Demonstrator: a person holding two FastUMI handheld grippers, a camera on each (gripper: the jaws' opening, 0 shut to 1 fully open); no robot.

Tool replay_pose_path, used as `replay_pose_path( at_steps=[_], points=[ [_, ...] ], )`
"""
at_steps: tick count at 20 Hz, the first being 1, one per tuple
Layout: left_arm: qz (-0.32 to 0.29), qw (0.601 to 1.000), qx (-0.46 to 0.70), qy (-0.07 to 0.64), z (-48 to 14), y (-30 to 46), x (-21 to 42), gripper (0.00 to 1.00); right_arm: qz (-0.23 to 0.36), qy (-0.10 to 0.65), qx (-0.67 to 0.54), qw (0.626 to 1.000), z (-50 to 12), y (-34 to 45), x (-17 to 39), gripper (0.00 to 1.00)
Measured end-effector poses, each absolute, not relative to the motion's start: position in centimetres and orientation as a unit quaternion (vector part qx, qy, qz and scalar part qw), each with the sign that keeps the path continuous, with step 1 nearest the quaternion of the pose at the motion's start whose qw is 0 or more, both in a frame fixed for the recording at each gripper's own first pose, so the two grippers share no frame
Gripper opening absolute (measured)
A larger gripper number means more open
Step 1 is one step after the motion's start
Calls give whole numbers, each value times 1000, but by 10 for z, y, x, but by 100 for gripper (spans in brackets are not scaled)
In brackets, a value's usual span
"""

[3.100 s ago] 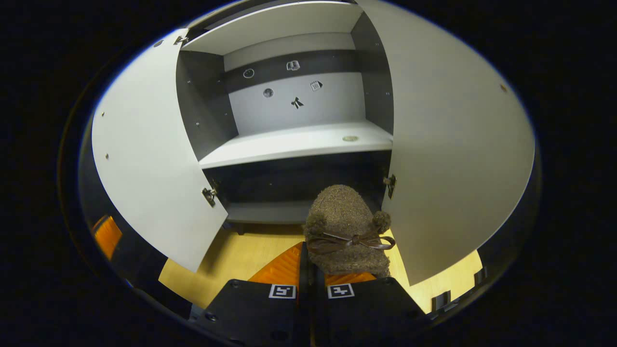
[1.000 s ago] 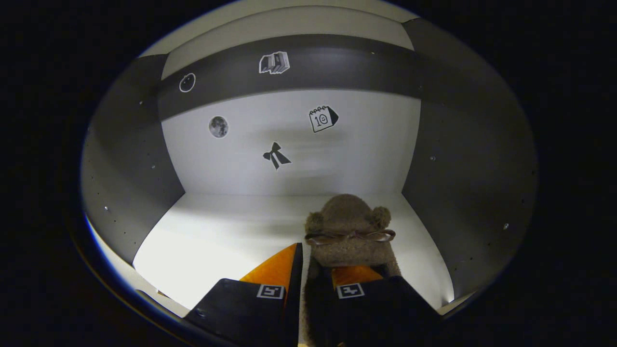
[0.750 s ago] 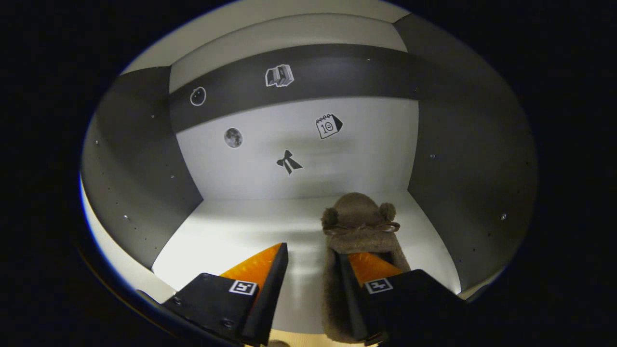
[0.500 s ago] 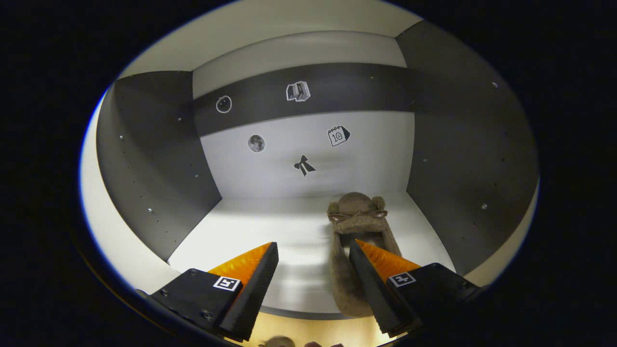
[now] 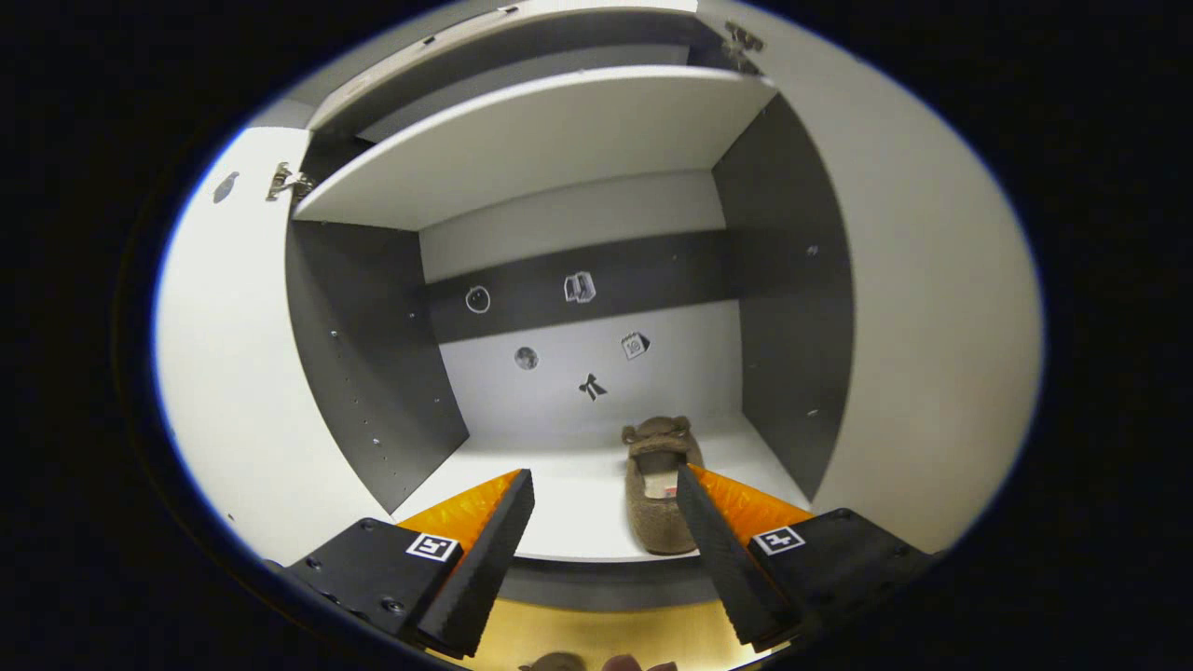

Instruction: Grab one shoe with the right hand and put it into the shoe cabinet, grab the other shoe with the left hand and put it into the shoe cabinet; then close the right door with the right hand and the left door with the left hand.

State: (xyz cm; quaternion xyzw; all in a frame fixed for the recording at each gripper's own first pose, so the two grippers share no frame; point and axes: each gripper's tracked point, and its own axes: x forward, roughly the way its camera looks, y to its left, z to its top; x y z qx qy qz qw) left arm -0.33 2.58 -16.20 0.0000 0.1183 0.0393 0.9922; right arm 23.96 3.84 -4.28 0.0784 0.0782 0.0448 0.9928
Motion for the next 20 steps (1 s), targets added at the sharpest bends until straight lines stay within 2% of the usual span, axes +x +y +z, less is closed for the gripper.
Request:
replay_pose_path(
  at_steps=[4, 8, 11, 16, 19, 20],
  points=[
    [13, 987, -20, 159, -207, 14, -2, 95, 38, 33, 48, 998, -22, 22, 181, 98],
    [-20, 981, -31, 190, -253, 0, 4, 95, 34, 18, 39, 999, -16, 8, 125, 98],
    [-40, 972, -12, 229, -296, -10, 9, 90, 33, 15, 49, 998, -8, -5, 89, 98],
    [-79, 947, 29, 309, -375, -26, 7, 84, 16, 4, 36, 999, -3, -36, 61, 98],
    [-87, 934, 47, 343, -413, -29, 15, 78, 7, 5, 32, 999, -4, -51, 47, 100],
    [-86, 932, 53, 349, -425, -29, 20, 77, 4, 6, 33, 999, -5, -56, 43, 98]
  ],
)
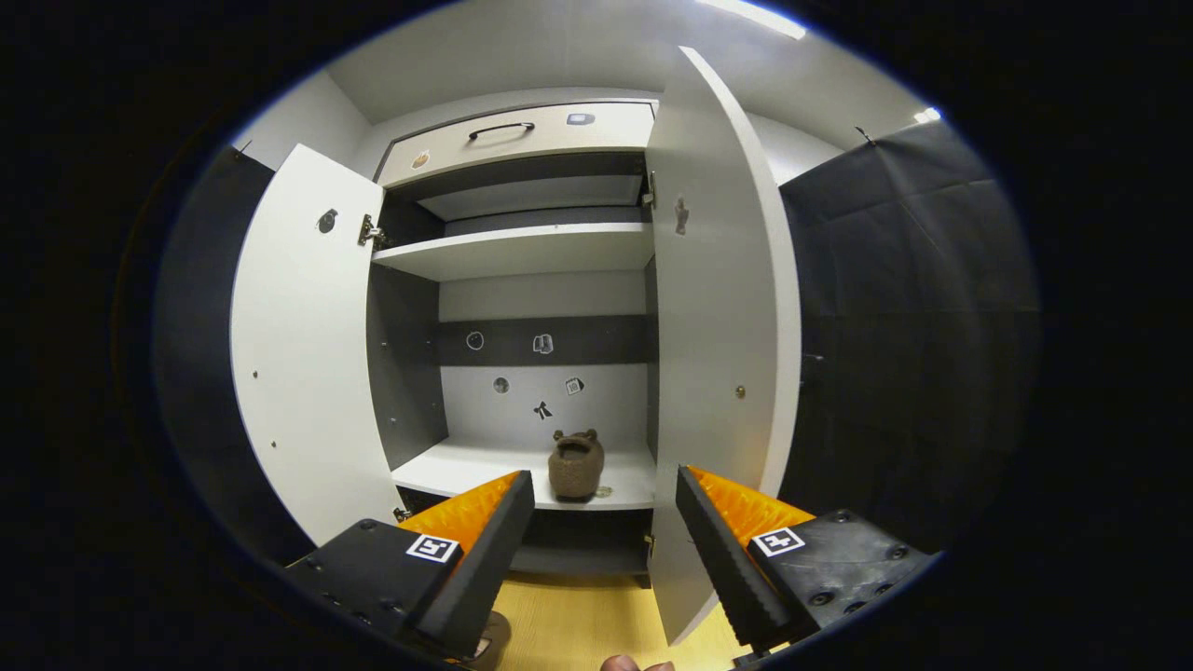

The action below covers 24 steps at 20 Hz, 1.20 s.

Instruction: Grab one shoe with the right hand and put it into the shoe cabinet, grab the other shoe with the left hand and put it into the shoe cabinet; then close the right door with the right hand and the left door with the left hand.

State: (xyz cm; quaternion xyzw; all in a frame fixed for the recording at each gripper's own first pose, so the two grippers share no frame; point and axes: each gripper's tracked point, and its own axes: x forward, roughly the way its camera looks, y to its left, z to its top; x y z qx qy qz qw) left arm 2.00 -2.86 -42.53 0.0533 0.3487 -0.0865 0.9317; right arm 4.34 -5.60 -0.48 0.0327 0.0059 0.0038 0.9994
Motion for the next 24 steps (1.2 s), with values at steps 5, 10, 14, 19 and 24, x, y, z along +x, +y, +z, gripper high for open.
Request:
replay_pose_path(
  at_steps=[5, 10, 14, 19, 24],
  points=[
    [-78, 926, 49, 365, -467, -27, 46, 68, -17, -3, 29, 999, 1, -86, 24, 98],
    [-79, 938, 22, 337, -468, -37, 86, 59, -42, 14, 14, 999, -10, -117, 14, 98],
    [-57, 938, 44, 339, -477, -26, 102, 38, -56, 26, -2, 998, -21, -135, 11, 99],
    [-53, 932, 42, 355, -469, -24, 95, 9, -56, 32, 2, 998, -27, -143, 14, 98],
    [-59, 934, 85, 341, -414, -28, 92, 8, -53, 31, 8, 998, -28, -143, 21, 98]
  ],
)
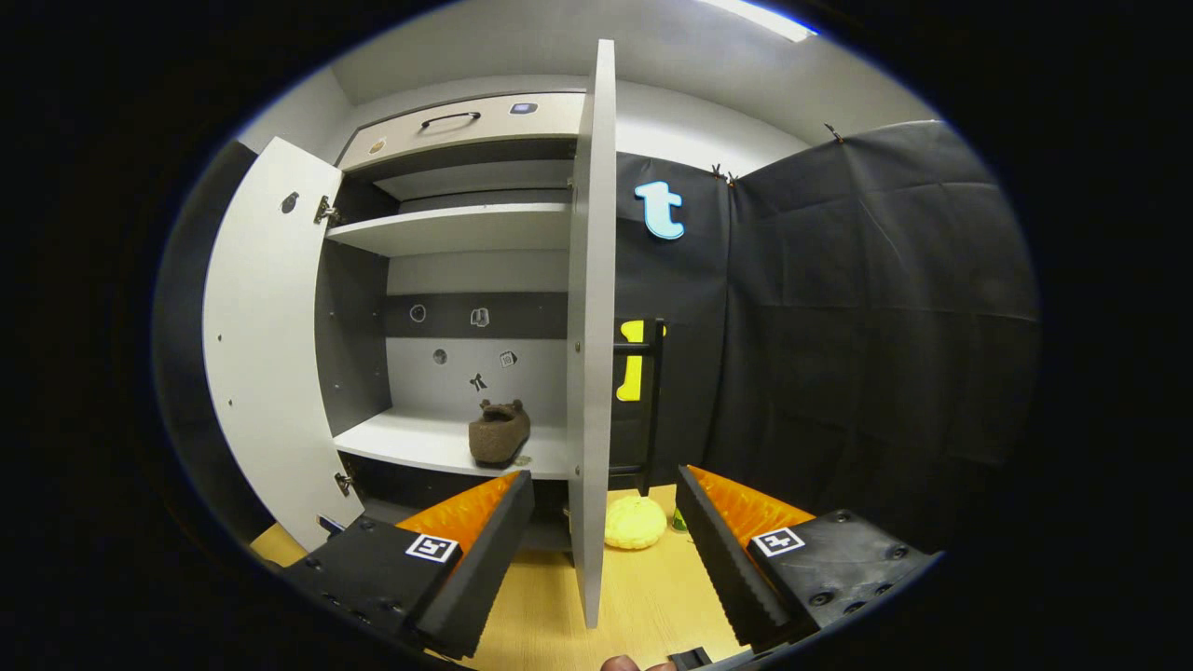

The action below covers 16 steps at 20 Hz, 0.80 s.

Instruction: Grab one shoe with the right hand and put it into the shoe cabinet, grab the other shoe with the left hand and put it into the shoe cabinet; then close the right door with the right hand and the left door with the left hand.

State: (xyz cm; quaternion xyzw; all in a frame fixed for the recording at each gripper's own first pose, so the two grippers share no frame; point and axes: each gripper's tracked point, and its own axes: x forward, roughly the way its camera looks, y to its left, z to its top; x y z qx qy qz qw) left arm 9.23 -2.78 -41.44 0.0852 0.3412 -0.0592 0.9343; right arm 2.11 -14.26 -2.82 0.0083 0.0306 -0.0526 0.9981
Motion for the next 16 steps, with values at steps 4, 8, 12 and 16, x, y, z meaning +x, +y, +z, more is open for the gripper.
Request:
replay_pose_path(
  at_steps=[4, 8, 12, 16],
  points=[
    [-46, 947, 44, 314, -339, -44, 94, 8, -41, 27, 13, 999, -30, -139, 24, 98],
    [-34, 958, 24, 284, -243, -54, 116, 8, -33, 29, 20, 999, -34, -140, 27, 98],
    [-26, 971, -2, 236, -159, -55, 159, 8, -38, 24, 8, 999, -36, -150, 27, 99],
    [-7, 976, -9, 217, -102, -46, 214, 8, -45, 28, 13, 999, -41, -162, 23, 98]
  ],
)
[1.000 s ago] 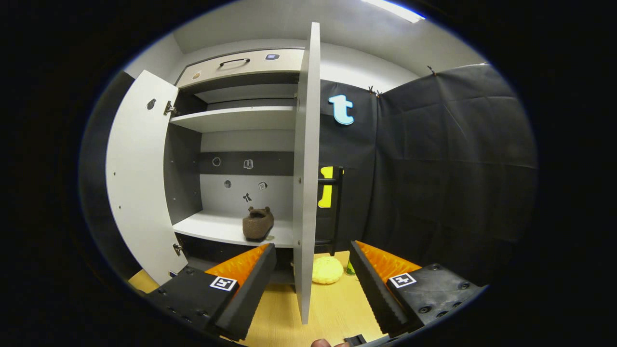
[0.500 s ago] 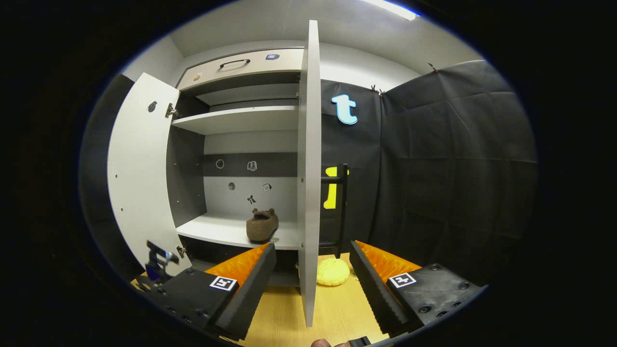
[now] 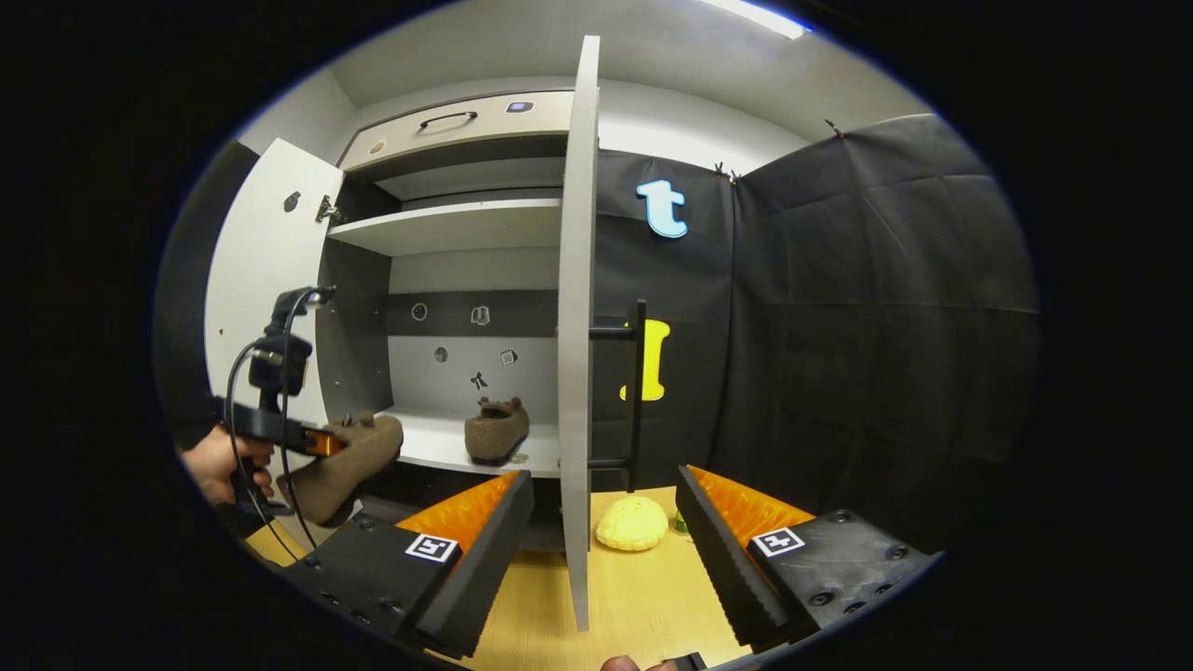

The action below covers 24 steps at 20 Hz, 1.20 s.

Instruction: Grab one shoe with the right hand and put it into the shoe cabinet, grab the other shoe with the left hand and put it into the shoe cabinet; then close the right door with the right hand and the left door with the left hand.

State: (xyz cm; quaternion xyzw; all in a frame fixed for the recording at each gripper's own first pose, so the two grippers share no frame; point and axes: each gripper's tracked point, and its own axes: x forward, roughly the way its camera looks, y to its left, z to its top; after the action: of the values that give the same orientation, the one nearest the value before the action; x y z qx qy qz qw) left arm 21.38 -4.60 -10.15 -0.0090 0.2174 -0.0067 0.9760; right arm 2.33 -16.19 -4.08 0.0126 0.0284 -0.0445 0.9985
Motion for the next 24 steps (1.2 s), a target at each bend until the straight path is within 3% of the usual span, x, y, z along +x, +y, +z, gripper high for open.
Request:
replay_pose_path(
  at_steps=[6, 15, 24],
  points=[
    [11, 972, 12, 235, -71, -41, 299, 8, -55, 25, 15, 998, -40, -181, 23, 98],
    [45, 960, 74, 267, -94, -25, 419, 8, -72, 28, 6, 997, -45, -205, 22, 98],
    [63, 948, 91, 298, -134, -17, 460, 8, -95, 35, 11, 995, -52, -229, 20, 98]
  ],
)
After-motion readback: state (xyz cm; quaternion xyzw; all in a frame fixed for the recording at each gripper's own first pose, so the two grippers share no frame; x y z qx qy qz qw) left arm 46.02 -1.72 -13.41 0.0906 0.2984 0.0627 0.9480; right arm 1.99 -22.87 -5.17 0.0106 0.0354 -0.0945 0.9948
